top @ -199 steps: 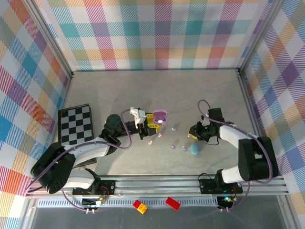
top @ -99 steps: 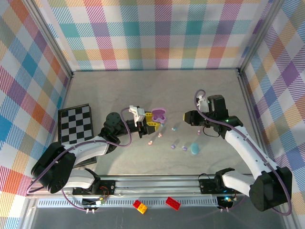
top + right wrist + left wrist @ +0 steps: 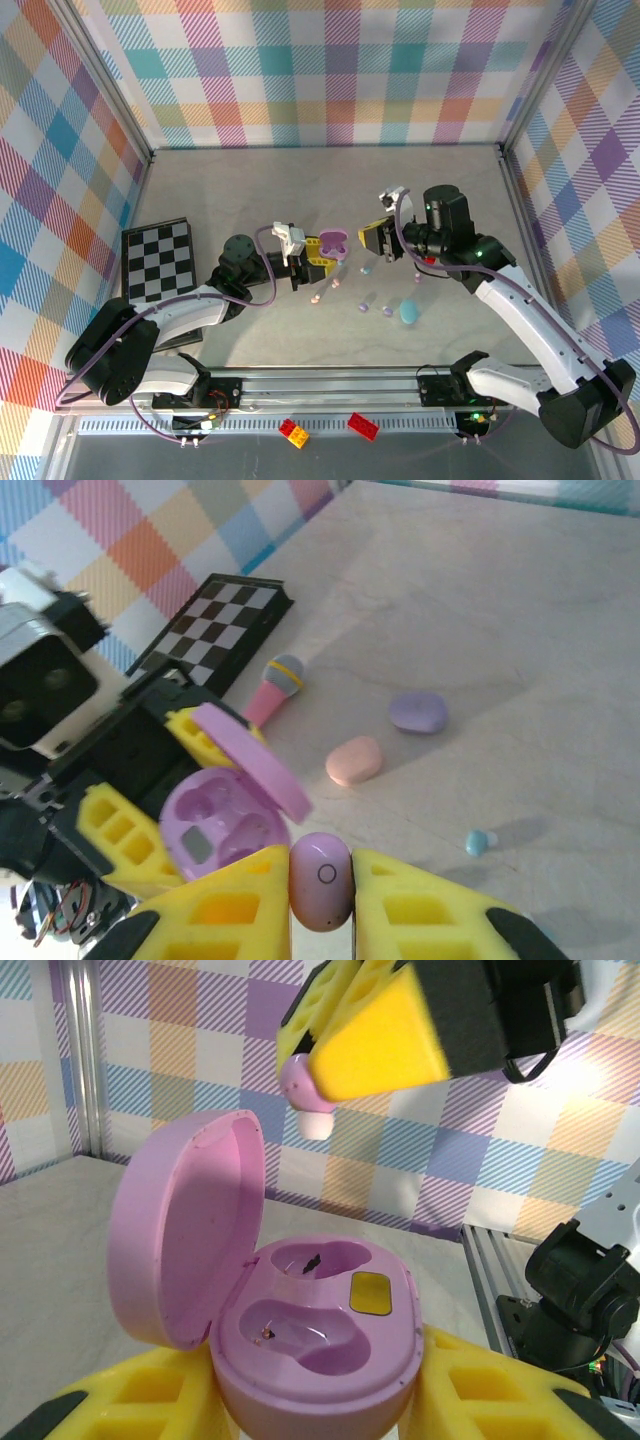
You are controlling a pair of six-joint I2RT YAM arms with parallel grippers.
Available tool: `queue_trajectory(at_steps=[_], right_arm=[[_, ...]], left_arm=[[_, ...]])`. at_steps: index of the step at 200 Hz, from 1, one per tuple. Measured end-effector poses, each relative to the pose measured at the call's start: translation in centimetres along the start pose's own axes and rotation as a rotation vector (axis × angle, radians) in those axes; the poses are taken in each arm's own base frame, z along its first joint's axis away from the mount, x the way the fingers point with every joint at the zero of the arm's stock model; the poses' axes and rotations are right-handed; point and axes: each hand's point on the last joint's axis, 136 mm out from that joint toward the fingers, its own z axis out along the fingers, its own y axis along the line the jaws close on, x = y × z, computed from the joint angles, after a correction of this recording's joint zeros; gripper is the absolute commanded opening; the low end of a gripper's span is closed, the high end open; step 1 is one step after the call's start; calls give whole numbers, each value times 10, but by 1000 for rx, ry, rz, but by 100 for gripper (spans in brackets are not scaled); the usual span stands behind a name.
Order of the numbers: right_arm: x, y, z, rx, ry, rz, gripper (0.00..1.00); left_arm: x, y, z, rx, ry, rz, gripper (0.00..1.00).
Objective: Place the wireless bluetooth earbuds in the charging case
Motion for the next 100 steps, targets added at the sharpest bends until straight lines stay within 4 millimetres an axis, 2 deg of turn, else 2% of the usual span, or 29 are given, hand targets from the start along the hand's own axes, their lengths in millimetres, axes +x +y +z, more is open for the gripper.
queue_trajectory(at_steps=[51, 100], right_arm=[[8, 24, 15, -104, 52, -72, 17], [13, 29, 28, -130, 89, -91, 17]], left_arm=[[-1, 0, 0, 1, -2, 3, 38], [-1, -1, 0, 8, -1, 3, 38]])
